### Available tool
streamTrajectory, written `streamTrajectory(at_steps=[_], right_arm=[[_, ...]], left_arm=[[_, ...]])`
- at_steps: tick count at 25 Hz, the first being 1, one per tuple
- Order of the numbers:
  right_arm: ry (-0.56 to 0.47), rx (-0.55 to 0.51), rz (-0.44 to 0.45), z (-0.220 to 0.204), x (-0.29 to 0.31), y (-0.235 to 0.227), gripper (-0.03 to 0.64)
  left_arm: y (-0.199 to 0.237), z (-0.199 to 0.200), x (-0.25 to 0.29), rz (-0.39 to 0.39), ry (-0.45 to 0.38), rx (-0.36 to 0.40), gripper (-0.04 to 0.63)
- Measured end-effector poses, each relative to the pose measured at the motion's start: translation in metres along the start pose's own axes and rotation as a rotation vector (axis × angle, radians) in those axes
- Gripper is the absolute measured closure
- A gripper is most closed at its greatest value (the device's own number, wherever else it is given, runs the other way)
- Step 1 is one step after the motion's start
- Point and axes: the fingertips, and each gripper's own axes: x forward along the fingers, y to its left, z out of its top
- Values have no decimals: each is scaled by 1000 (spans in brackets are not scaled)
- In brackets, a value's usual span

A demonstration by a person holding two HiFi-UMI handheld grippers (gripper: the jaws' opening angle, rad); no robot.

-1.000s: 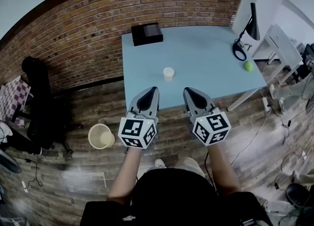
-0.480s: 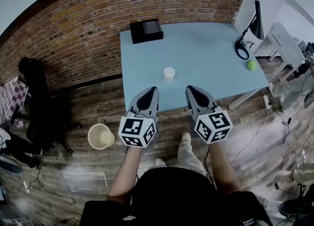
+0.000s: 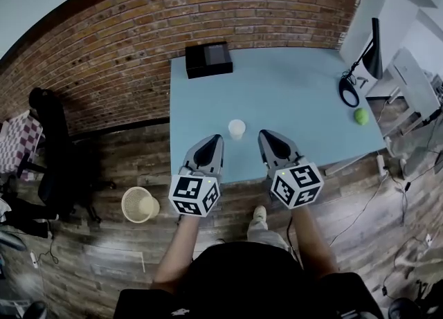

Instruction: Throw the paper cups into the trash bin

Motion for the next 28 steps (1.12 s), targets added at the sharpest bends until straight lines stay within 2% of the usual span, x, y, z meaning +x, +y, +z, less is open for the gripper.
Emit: streamTrajectory(at_steps=[11, 17, 23, 28], right_arm=[[60, 9, 114, 0, 56, -68, 621], [121, 0, 185, -21, 83, -91, 621], [187, -7, 326, -48, 98, -99, 621], [262, -46, 360, -76, 108, -104, 621]], left_arm=[[16, -3, 65, 136, 16, -7, 592], [28, -10, 76, 246, 26, -12, 592], [26, -17, 82, 342, 21, -29, 592], [23, -28, 77, 398, 41, -45, 592]])
